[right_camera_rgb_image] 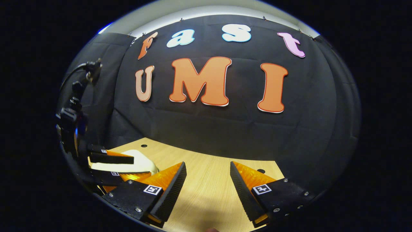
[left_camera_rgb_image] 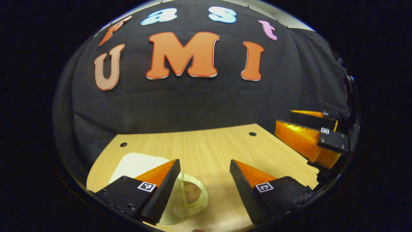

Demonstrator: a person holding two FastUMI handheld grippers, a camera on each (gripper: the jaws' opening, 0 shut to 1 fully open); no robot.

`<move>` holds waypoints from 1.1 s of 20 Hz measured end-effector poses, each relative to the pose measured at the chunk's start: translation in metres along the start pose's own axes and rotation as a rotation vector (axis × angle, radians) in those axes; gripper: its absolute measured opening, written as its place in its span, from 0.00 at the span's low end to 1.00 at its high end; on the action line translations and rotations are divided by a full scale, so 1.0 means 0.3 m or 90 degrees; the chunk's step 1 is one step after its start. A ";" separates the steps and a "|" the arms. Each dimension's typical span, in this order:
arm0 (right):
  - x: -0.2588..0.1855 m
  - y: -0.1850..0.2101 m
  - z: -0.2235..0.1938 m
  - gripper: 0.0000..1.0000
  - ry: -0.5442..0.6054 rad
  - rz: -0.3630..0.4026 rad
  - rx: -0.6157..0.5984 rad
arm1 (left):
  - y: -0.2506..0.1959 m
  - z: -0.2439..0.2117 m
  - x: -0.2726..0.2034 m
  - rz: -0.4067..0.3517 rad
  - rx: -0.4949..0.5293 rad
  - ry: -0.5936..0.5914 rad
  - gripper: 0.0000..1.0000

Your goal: First open the suitcase, pack the skin care products into it, and then close the suitcase.

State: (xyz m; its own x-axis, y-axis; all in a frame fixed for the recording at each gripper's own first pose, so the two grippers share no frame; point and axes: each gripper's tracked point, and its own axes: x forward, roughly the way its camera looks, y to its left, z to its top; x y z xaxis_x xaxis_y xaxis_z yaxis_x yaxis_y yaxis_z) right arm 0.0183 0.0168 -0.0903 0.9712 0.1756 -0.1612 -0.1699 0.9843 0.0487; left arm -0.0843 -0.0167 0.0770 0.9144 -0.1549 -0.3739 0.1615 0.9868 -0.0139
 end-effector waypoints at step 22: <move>-0.097 -0.027 0.127 0.87 -0.107 0.000 -0.012 | 0.041 0.285 -0.214 0.135 0.004 -0.243 0.98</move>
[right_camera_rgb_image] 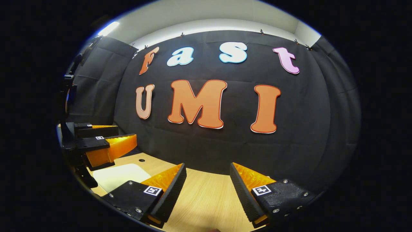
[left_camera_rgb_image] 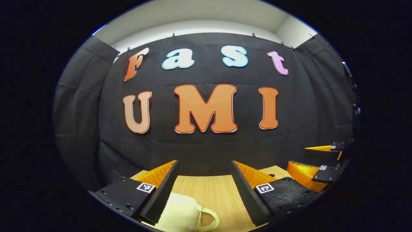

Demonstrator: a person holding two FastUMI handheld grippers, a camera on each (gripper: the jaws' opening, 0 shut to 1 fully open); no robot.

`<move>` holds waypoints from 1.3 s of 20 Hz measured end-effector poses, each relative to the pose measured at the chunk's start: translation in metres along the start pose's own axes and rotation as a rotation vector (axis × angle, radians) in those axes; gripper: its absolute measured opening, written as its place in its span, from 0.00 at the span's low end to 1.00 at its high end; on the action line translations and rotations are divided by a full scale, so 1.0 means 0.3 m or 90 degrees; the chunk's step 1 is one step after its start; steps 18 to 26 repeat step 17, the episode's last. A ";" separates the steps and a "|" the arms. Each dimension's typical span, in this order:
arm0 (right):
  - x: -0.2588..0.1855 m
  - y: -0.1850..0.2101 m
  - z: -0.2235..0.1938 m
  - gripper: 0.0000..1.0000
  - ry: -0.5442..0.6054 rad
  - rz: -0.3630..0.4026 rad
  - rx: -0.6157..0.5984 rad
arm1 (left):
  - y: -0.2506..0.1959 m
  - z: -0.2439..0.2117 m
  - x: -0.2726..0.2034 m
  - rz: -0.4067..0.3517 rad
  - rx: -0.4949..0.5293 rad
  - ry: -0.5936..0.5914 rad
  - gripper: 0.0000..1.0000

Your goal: First open the suitcase, pack the skin care products into it, and then close the suitcase.

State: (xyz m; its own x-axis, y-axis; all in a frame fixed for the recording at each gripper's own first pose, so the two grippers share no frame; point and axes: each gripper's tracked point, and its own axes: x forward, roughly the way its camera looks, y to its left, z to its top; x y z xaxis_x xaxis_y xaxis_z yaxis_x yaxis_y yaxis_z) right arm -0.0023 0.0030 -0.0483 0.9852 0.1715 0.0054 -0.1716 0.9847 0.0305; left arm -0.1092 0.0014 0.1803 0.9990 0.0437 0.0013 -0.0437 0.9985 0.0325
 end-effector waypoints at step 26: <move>-0.032 0.156 -0.017 0.87 0.023 -0.023 0.004 | 0.091 -0.055 -0.057 -0.071 -0.008 0.024 0.97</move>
